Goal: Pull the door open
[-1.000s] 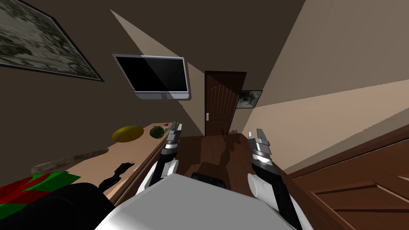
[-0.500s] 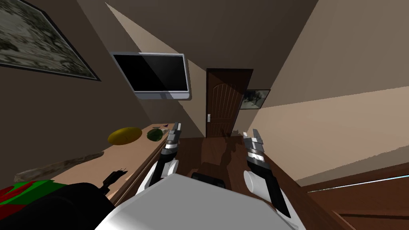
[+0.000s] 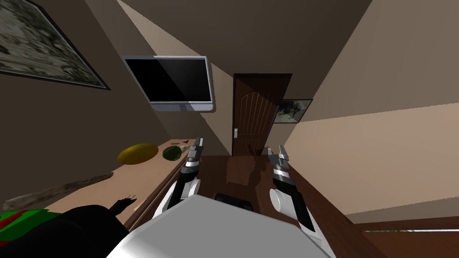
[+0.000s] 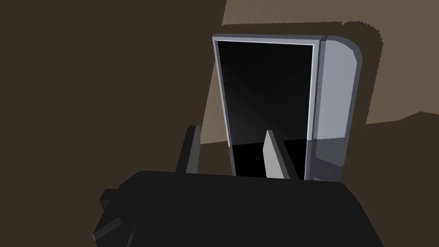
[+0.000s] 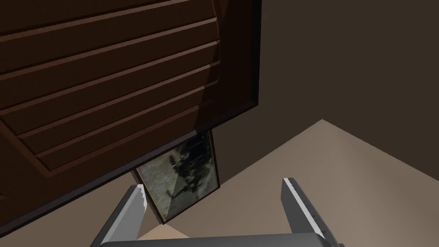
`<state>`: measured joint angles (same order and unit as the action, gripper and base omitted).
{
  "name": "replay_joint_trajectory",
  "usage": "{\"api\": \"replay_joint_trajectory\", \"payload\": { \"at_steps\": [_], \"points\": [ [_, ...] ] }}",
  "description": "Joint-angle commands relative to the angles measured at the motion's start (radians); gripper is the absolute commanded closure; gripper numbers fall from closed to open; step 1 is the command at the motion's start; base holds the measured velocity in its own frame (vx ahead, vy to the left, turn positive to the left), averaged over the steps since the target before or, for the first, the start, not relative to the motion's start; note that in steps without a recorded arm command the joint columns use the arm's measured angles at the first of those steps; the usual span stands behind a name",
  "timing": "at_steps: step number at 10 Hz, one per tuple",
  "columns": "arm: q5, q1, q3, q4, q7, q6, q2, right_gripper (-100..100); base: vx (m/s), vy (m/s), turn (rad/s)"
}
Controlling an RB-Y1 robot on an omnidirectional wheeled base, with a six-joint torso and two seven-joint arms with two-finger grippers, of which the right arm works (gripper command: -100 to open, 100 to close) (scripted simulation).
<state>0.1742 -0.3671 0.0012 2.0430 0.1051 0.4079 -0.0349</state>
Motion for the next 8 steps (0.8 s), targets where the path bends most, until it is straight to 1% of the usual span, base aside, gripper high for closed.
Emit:
{"api": "replay_joint_trajectory", "payload": {
  "at_steps": [1,8],
  "points": [
    [0.030,0.018,0.011,-0.030,0.028,0.000,-0.007,-100,0.083,0.040,0.042],
    [0.168,0.091,0.066,-0.165,0.152,0.001,-0.038,-100,0.104,0.024,0.049]
  ]
}}
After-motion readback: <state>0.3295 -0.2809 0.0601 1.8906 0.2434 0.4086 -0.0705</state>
